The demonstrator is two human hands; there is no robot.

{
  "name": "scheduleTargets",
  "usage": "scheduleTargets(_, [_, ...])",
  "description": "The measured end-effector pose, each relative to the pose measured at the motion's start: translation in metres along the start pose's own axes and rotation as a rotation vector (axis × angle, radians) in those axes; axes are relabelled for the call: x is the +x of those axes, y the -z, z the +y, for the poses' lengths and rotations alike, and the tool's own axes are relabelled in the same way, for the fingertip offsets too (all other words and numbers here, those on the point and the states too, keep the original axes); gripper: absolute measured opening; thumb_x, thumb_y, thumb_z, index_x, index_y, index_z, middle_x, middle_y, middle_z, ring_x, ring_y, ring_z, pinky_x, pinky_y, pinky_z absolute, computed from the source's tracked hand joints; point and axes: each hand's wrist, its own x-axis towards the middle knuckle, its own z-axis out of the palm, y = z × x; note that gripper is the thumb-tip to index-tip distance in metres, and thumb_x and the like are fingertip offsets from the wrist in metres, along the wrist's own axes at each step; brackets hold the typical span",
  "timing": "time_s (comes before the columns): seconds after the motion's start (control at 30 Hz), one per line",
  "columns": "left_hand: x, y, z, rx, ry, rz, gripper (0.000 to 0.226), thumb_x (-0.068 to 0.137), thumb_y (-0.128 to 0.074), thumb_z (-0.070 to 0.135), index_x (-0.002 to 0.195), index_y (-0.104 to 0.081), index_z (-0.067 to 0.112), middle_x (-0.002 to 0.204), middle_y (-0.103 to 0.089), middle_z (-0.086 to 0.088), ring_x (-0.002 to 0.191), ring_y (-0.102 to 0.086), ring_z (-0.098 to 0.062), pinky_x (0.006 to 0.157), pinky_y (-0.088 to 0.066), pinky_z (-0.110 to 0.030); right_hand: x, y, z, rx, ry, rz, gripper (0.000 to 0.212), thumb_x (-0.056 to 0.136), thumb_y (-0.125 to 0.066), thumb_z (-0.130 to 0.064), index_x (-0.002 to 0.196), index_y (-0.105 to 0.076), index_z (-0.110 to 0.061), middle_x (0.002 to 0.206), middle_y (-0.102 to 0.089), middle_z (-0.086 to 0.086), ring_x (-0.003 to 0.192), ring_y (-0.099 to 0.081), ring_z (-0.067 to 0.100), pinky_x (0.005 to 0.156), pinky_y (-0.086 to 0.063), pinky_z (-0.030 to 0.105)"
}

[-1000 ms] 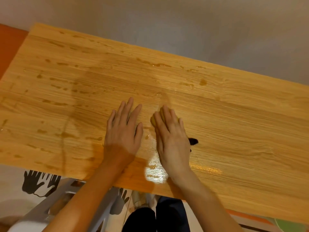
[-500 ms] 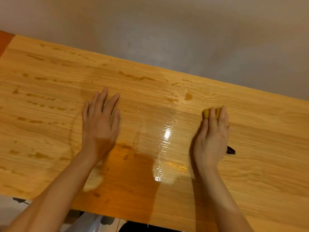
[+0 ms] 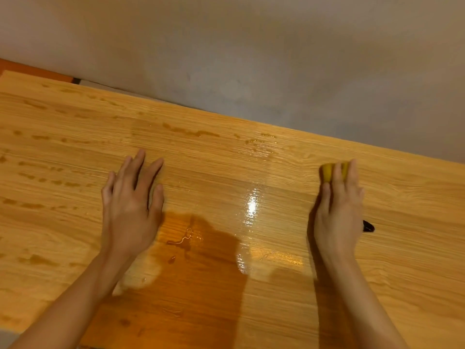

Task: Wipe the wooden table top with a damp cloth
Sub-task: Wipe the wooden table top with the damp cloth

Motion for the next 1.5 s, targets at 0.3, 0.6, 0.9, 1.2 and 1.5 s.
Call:
scheduleTargets(0.3, [0.002, 0.000, 0.000, 0.024, -0.001, -0.014, 0.049, 0.103, -0.032, 0.034, 0.150, -0.041, 0.025, 0.164, -0.028, 0.000, 0.154, -0.018, -0.020, 0.121, -0.014, -0.047, -0.006, -0.092, -0.149, 0.043, 0.504, -0.122, 0.059, 0.096, -0.054, -0.002, 0.150, -0.035, -0.019, 0.161, -0.021, 0.004, 0.150, -0.017, 0.022, 0.123, -0.019, 0.043])
scheduleTargets(0.6, [0.005, 0.004, 0.006, 0.006, 0.042, -0.039, 0.050, 0.102, -0.031, 0.036, 0.150, -0.041, 0.027, 0.165, -0.025, 0.003, 0.155, -0.015, -0.015, 0.123, -0.009, -0.042, 0.049, -0.010, -0.018, 0.026, -0.086, 0.041, 0.044, 0.105, -0.036, -0.018, 0.149, -0.038, -0.015, 0.162, -0.021, 0.003, 0.149, -0.022, 0.022, 0.124, -0.014, 0.042])
scheduleTargets(0.9, [0.005, 0.004, 0.006, 0.001, 0.042, -0.053, 0.050, 0.103, -0.031, 0.036, 0.152, -0.039, 0.028, 0.165, -0.023, 0.004, 0.155, -0.015, -0.015, 0.123, -0.012, -0.045, 0.046, -0.101, -0.169, 0.093, 0.446, -0.181, 0.046, 0.105, -0.042, -0.014, 0.150, -0.035, -0.018, 0.161, -0.024, 0.002, 0.150, -0.018, 0.017, 0.125, -0.013, 0.040])
scheduleTargets(1.2, [0.008, 0.003, 0.007, 0.028, 0.043, -0.050, 0.048, 0.103, -0.032, 0.034, 0.150, -0.041, 0.028, 0.165, -0.024, 0.003, 0.155, -0.014, -0.014, 0.123, -0.011, -0.041, 0.067, -0.018, -0.034, -0.017, -0.056, -0.018, 0.046, 0.106, -0.034, -0.017, 0.151, -0.032, -0.011, 0.163, -0.016, 0.010, 0.151, -0.017, 0.026, 0.124, -0.010, 0.045])
scheduleTargets(1.5, [0.006, 0.001, 0.006, 0.017, 0.069, -0.051, 0.050, 0.101, -0.033, 0.038, 0.148, -0.045, 0.030, 0.165, -0.026, 0.003, 0.155, -0.016, -0.017, 0.123, -0.011, -0.042, 0.033, -0.132, -0.228, 0.055, 0.538, -0.209, 0.051, 0.103, -0.041, -0.010, 0.153, -0.029, -0.014, 0.164, -0.016, 0.006, 0.151, -0.014, 0.023, 0.125, -0.010, 0.041])
